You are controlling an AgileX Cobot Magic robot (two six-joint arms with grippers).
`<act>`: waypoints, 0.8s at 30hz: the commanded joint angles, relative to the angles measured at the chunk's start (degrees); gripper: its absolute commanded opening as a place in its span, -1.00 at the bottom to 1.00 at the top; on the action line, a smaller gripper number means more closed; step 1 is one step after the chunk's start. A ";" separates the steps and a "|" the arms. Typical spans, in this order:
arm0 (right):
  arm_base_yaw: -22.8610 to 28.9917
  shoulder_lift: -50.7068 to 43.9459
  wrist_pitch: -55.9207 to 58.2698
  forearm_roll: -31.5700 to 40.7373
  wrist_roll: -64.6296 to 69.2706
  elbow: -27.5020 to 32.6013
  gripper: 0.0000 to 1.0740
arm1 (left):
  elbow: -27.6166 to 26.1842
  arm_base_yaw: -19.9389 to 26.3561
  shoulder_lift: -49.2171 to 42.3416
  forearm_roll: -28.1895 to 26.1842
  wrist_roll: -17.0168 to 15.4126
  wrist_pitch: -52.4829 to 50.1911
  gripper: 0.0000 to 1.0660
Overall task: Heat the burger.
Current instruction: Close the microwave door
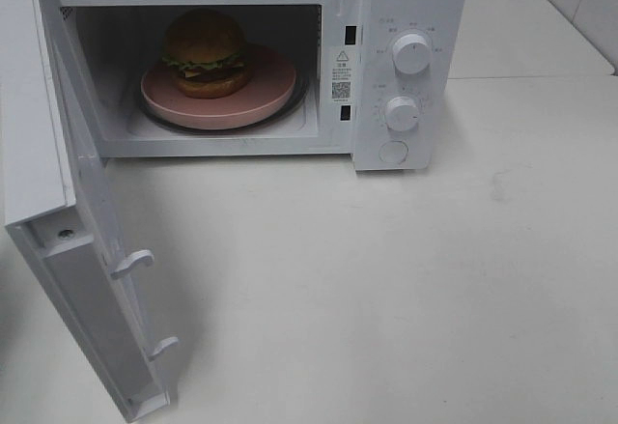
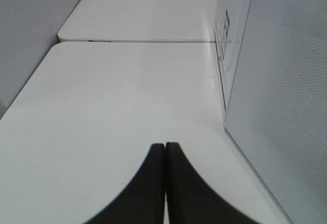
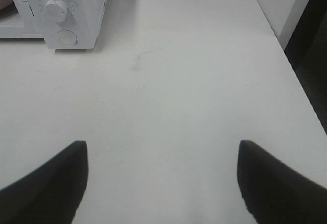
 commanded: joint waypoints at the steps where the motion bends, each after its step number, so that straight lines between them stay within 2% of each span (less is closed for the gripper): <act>1: -0.34 -1.49 0.17 0.06 -0.11 0.06 0.42 | 0.11 -0.23 2.18 3.50 -2.64 -2.35 -1.00; 2: -0.34 -1.49 0.17 0.06 -0.11 0.06 0.42 | 0.11 -0.23 3.38 5.33 -5.84 -3.55 -1.00; 3: -0.34 -1.49 0.17 0.06 -0.11 0.06 0.42 | 0.11 -0.23 3.38 5.33 -5.84 -3.55 -1.00; 4: -0.34 -1.49 0.17 0.06 -0.11 0.06 0.42 | 0.06 -0.23 3.95 6.25 -7.45 -4.35 -1.00; 5: -0.34 -1.49 0.17 0.06 -0.11 0.06 0.42 | 0.06 -0.23 4.81 7.91 -10.60 -5.67 -1.00; 7: -0.34 -1.49 0.17 0.06 -0.11 0.06 0.42 | 0.06 -0.23 5.33 9.28 -11.86 -6.30 -1.00; 8: -0.34 -1.49 0.17 0.06 -0.11 0.06 0.42 | 0.06 -0.23 6.07 12.61 -13.92 -7.28 -1.00; 10: -0.34 -1.49 0.17 0.06 -0.11 0.06 0.42 | 0.06 -0.23 6.53 14.73 -15.01 -8.02 -1.00; 11: -0.34 -1.49 0.17 0.06 -0.11 0.06 0.42 | 0.06 -0.23 7.51 18.39 -17.25 -9.63 -1.00; 12: -0.34 -1.49 0.17 0.06 -0.11 0.06 0.42 | 0.06 -0.23 7.51 18.39 -17.25 -9.63 -1.00; 13: -0.34 -1.49 0.17 0.06 -0.11 0.06 0.42 | 0.06 -0.23 8.02 20.11 -18.74 -10.77 -1.00; 14: -0.34 -1.49 0.17 0.06 -0.11 0.06 0.42 | 0.06 -0.23 9.28 23.15 -22.00 -13.58 -1.00; 17: -0.34 -1.49 0.17 0.06 -0.11 0.06 0.42 | 0.06 -0.23 9.85 24.35 -23.20 -14.90 -1.00; 18: -0.34 -1.49 0.17 0.06 -0.11 0.06 0.42 | -0.17 -0.23 11.52 27.16 -25.21 -17.42 -1.00; 19: -0.34 -1.49 0.17 0.06 -0.11 0.06 0.42 | -0.34 -0.23 12.15 28.25 -25.73 -18.16 -1.00; 20: -0.34 -1.49 0.17 0.06 -0.11 0.06 0.42 | -0.69 -0.40 13.29 30.83 -26.01 -19.65 -1.00; 24: -0.34 -1.49 0.17 0.06 -0.11 0.06 0.42 | -1.32 -2.81 14.15 31.00 -25.73 -20.34 -1.00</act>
